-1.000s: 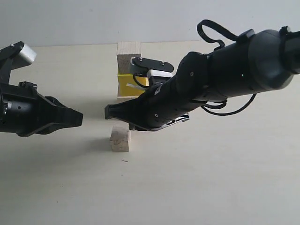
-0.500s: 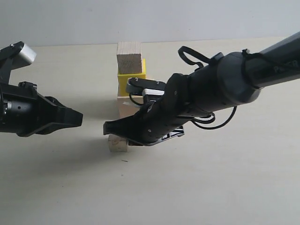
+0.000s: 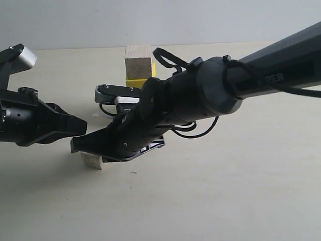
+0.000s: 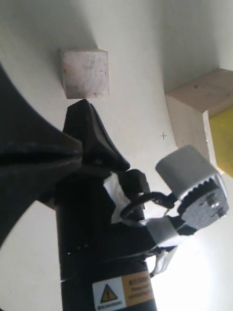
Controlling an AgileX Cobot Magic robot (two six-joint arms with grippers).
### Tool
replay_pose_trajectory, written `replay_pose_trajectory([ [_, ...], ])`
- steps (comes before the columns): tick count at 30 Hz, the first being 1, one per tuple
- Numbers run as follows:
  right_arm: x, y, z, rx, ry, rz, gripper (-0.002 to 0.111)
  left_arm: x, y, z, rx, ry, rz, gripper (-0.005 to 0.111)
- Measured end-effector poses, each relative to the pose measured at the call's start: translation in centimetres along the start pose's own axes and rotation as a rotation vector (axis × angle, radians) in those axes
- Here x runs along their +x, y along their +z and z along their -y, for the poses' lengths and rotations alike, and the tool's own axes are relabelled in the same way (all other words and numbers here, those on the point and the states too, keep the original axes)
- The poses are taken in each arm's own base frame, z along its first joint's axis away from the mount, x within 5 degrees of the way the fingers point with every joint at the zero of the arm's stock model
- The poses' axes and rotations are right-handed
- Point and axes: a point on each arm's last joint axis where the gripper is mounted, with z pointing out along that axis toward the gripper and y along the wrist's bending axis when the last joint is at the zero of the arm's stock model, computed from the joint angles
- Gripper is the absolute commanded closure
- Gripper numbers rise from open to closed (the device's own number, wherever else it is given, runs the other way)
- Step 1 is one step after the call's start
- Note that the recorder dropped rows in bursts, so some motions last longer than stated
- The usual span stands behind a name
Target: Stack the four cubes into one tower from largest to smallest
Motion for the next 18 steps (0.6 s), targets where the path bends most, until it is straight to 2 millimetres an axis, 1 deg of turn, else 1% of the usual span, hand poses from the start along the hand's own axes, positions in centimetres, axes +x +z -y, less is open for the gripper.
replay_pose_trajectory([
  [4,0.0,-1.1,-0.5,-0.008,-0.035,-0.022,0.108,0.0,-0.3,0.1,-0.009,0.01,0.007,0.107],
  [7,0.3,-2.1,-0.4,-0.002,-0.057,-0.011,0.108,0.0,-0.8,-0.1,-0.054,0.012,0.009,0.107],
  [10,1.1,-2.8,0.7,0.028,-0.066,-0.021,0.108,0.0,-1.4,-0.6,-0.099,-0.01,0.013,0.107],
  [14,3.1,-3.3,3.2,0.085,-0.032,-0.068,0.108,-0.2,-2.1,-1.3,-0.125,-0.038,0.028,0.107],
  [16,4.1,-3.9,4.0,0.101,-0.026,-0.071,0.108,-0.1,-2.1,-1.4,-0.126,-0.039,0.025,0.107],
  [18,5.0,-5.0,4.4,0.104,-0.023,-0.061,0.108,0.0,-2.0,-1.3,-0.118,-0.028,0.009,0.107],
])
